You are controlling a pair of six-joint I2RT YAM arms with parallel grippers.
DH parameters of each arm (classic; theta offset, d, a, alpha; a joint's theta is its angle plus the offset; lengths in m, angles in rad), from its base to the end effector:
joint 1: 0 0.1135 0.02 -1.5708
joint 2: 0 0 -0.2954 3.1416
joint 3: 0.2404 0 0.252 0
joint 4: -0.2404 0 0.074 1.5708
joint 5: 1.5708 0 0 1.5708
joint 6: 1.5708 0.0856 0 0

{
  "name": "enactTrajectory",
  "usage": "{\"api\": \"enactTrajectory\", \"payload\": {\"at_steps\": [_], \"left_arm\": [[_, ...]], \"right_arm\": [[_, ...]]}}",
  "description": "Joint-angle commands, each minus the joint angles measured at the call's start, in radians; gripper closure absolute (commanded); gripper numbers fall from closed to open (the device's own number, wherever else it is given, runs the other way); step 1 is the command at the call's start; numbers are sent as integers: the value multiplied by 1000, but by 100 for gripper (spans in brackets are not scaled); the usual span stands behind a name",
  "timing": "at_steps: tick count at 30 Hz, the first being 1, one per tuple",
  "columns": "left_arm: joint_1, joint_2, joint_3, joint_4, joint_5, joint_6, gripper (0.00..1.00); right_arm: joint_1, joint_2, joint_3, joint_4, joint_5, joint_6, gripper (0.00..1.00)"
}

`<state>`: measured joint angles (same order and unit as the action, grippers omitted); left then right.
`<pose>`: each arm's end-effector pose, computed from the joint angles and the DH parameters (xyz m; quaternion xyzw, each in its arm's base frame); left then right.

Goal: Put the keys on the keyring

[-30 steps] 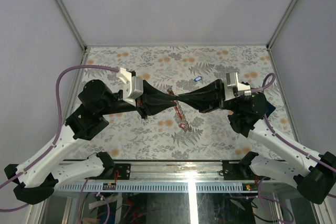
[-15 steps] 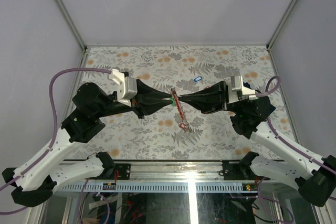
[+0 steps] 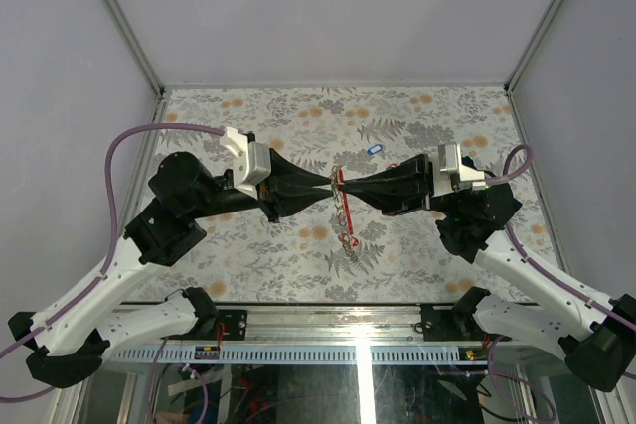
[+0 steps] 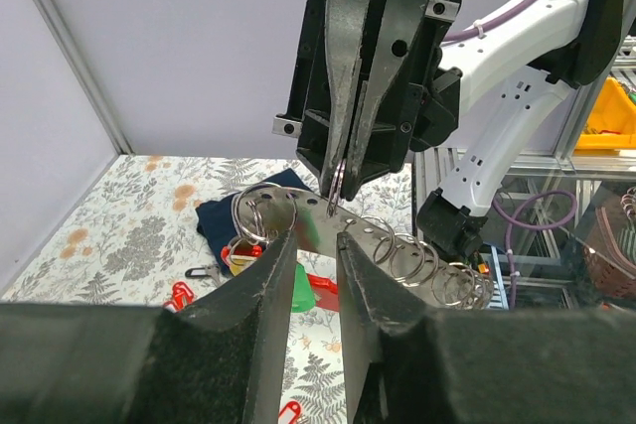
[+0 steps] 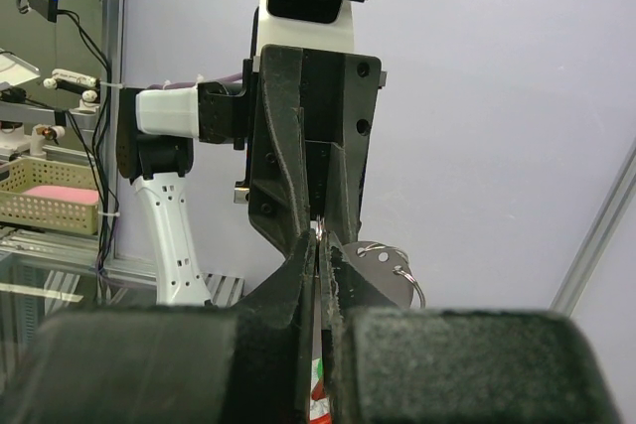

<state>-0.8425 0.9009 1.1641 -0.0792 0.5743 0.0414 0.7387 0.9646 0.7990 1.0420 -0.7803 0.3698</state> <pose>0.0989 -0.1807 0.4934 0.4591 0.4609 -0.4543 0.6086 0.0994 0.1720 0.4787 -0.4093 0.2438 0.5677 0.6714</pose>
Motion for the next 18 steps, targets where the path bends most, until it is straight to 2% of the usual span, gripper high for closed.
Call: {"api": "enactTrajectory", "payload": {"at_steps": [1,18], "left_arm": [[0,0,19,72,25,-5,77],[0,2,24,72,30,-5,78]], "right_arm": [[1,8,25,85,-5,6,100],[0,35,24,90,-14,9,100]]}}
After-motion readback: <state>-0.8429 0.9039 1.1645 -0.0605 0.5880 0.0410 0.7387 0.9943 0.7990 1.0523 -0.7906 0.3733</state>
